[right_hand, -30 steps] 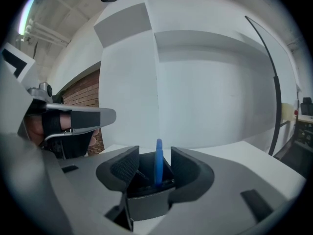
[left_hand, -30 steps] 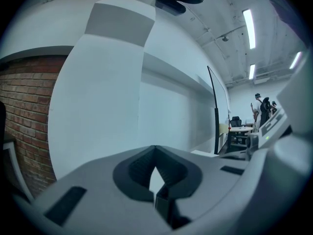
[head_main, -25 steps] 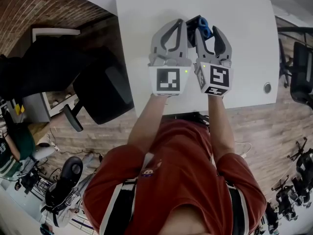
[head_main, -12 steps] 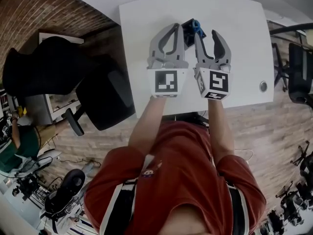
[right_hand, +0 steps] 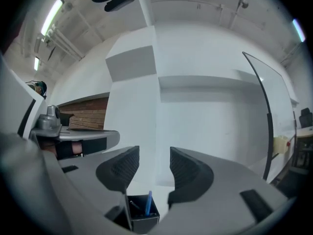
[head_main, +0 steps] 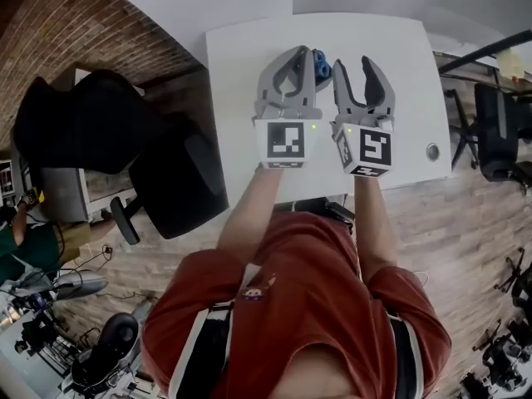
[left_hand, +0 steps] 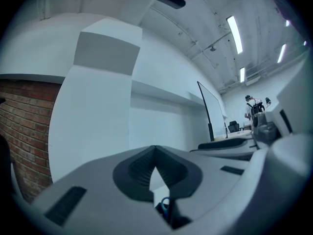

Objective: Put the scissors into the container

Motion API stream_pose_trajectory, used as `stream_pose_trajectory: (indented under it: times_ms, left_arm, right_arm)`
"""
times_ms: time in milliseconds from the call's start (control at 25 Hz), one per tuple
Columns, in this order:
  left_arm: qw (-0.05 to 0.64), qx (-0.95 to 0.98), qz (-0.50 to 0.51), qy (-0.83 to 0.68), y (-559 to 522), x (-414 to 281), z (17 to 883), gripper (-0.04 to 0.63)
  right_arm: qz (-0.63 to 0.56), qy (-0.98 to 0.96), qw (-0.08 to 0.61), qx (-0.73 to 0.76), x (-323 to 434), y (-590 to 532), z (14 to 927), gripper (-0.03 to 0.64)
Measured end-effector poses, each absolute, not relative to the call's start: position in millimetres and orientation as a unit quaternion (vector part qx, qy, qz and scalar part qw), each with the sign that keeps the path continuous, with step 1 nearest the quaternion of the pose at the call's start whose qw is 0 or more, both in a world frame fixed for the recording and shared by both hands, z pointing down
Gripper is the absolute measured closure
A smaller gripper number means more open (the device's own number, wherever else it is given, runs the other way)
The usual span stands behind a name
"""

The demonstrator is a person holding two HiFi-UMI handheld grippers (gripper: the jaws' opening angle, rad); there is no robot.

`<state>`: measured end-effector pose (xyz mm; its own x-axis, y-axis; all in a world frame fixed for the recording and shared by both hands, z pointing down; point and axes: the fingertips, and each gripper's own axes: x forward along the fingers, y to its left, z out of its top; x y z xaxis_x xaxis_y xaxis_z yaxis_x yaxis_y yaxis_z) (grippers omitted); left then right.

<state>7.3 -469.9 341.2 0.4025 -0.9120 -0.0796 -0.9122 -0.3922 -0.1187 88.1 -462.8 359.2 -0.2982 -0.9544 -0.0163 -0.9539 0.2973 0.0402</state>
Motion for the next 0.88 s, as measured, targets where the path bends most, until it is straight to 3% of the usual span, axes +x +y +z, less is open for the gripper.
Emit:
stream_pose_trajectory:
  times_ms: [320,880]
  left_arm:
    - [0.105,-0.833,0.016,0.543,-457,7,302,0.583]
    - [0.114,-0.832,0.011,0.543,-439,2,283,0.583]
  right_arm:
    - [-0.071,-0.797,-0.032,0.598,101,-453,303,0.423]
    - [-0.083,-0.795,-0.044,0.599,103,-438,281,0.431]
